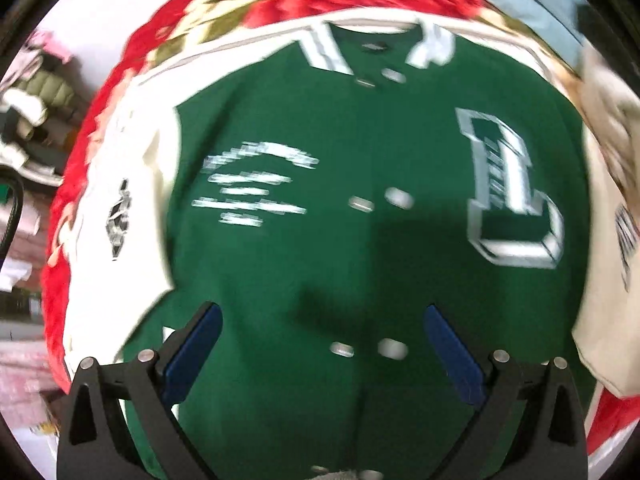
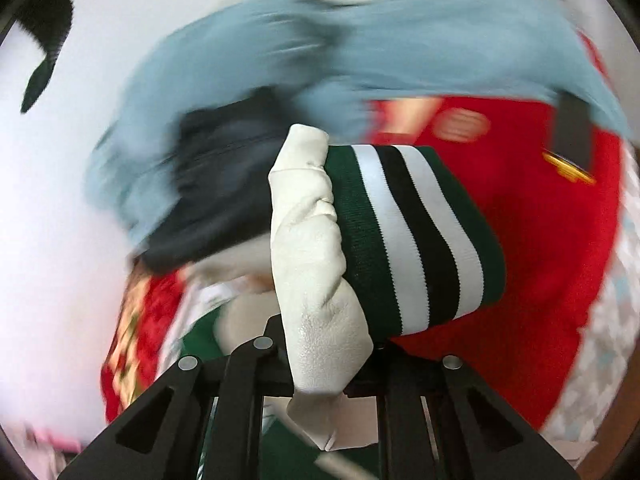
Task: Fold large clothes
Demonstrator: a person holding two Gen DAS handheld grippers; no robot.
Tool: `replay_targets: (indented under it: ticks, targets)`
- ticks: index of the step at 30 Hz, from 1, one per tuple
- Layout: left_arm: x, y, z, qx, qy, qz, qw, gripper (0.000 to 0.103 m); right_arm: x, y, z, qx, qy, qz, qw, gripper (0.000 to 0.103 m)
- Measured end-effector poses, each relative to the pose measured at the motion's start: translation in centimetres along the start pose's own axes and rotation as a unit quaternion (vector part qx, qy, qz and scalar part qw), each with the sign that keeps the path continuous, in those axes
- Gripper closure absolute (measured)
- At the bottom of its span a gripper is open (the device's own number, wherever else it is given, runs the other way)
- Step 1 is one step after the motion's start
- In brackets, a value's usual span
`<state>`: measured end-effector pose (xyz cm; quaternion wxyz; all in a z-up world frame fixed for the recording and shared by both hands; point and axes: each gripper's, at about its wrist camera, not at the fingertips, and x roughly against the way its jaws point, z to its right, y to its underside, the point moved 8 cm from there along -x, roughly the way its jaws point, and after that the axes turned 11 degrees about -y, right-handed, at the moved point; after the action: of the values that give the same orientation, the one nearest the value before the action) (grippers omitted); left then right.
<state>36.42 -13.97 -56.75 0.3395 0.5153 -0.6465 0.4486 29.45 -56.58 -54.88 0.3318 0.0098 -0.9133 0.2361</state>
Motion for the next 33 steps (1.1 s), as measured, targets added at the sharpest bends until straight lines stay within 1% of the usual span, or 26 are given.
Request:
replay_targets:
  ticks: [3,4,5,8,9,10,11,12,13,15,16,17,18,19,20,21,22,23,24,25,26,28,29,31,32,33]
  targets:
    - [-1.5,-0.8,-4.8,0.041,0.001,-0.009,0.9991,0.000,-2.9,2.6,-8.5,0.064,-0.043,-0.044,0.996,0.089]
    - [-2.0,-1.0,-6.4,0.053,-0.003,-0.011,0.9985,0.000,-5.0,4.8,-12.2,0.086,-0.064,-0.077,0.991,0.089]
    - [-2.3,-1.0,-8.2,0.069,-0.009,-0.011,0.9975,0.000,-6.0,6.3,-13.9,0.094,-0.073,-0.096,0.988,0.089]
    - [-3.6,-0.1,-13.9,0.114,-0.032,-0.021,0.9927,0.000,-11.2,14.6,-20.3,0.137,-0.099,-0.177,0.970,0.089]
    - [-4.3,0.4,-16.0,0.128,-0.042,-0.027,0.9905,0.000,-13.5,18.7,-22.5,0.155,-0.105,-0.211,0.959,0.089]
    - [-5.0,0.8,-17.6,0.137,-0.050,-0.033,0.9888,0.000,-15.1,21.8,-23.8,0.174,-0.109,-0.236,0.950,0.089]
    - [-5.6,1.4,-19.1,0.144,-0.058,-0.039,0.9871,0.000,-16.7,24.9,-24.9,0.194,-0.108,-0.255,0.941,0.089]
    - [-6.3,2.2,-20.8,0.151,-0.068,-0.047,0.9851,0.000,-18.4,28.5,-25.8,0.224,-0.103,-0.276,0.929,0.089]
    - [-6.9,3.0,-22.4,0.158,-0.078,-0.052,0.9829,0.000,-20.7,32.9,-26.4,0.263,-0.088,-0.305,0.911,0.089]
    - [-7.9,4.8,-25.5,0.181,-0.095,-0.063,0.9769,0.000,-22.8,38.5,-25.8,0.291,-0.062,-0.351,0.888,0.088]
    - [-8.4,5.8,-26.7,0.193,-0.099,-0.072,0.9736,0.000,-24.4,41.9,-25.3,0.316,-0.041,-0.385,0.866,0.083]
    - [-8.9,6.9,-27.9,0.205,-0.102,-0.084,0.9698,0.000,-25.3,44.0,-24.9,0.338,-0.029,-0.405,0.849,0.075]
    - [-9.6,8.3,-29.1,0.219,-0.101,-0.101,0.9652,0.000,-25.7,46.0,-24.9,0.359,-0.027,-0.422,0.832,0.069]
    - [-10.1,9.4,-30.0,0.229,-0.099,-0.114,0.9616,0.000,-25.6,48.0,-25.2,0.379,-0.041,-0.438,0.814,0.056]
    - [-10.8,10.9,-31.1,0.242,-0.093,-0.133,0.9567,0.000,-24.4,49.5,-25.4,0.391,-0.056,-0.444,0.804,0.040]
    - [-11.1,12.1,-31.7,0.251,-0.090,-0.145,0.9527,0.000,-23.7,50.0,-26.2,0.398,-0.073,-0.448,0.798,0.035]
    - [-11.6,13.4,-32.5,0.264,-0.086,-0.158,0.9476,0.000,-22.4,50.6,-26.9,0.393,-0.107,-0.459,0.790,0.033]
    - [-12.1,14.7,-33.3,0.279,-0.080,-0.172,0.9413,0.000,-21.0,50.8,-27.6,0.378,-0.143,-0.474,0.782,0.027]
    - [-12.3,15.6,-33.6,0.292,-0.074,-0.183,0.9361,0.000,-19.9,50.4,-27.8,0.361,-0.170,-0.478,0.782,0.026]
    - [-12.7,16.7,-34.2,0.310,-0.065,-0.194,0.9286,0.000,-19.1,49.6,-27.8,0.340,-0.193,-0.479,0.785,0.026]
    - [-13.3,17.9,-34.8,0.336,-0.051,-0.208,0.9173,0.000,-18.7,49.1,-27.9,0.326,-0.200,-0.481,0.789,0.026]
    - [-14.4,19.6,-34.9,0.378,-0.016,-0.228,0.8971,0.000,-19.4,47.4,-27.3,0.293,-0.178,-0.487,0.803,0.026]
    - [-15.2,20.2,-34.9,0.399,0.003,-0.236,0.8860,0.000,-19.9,46.6,-26.5,0.268,-0.161,-0.491,0.813,0.026]
    - [-17.1,21.3,-34.9,0.438,0.037,-0.255,0.8614,0.001,-20.6,46.2,-25.4,0.244,-0.140,-0.493,0.823,0.026]
    - [-18.1,21.8,-35.0,0.460,0.056,-0.264,0.8459,0.001,-21.2,46.2,-24.9,0.240,-0.124,-0.495,0.826,0.026]
    - [-19.1,22.1,-35.0,0.488,0.080,-0.270,0.8266,0.001,-21.8,46.5,-24.8,0.236,-0.113,-0.498,0.827,0.026]
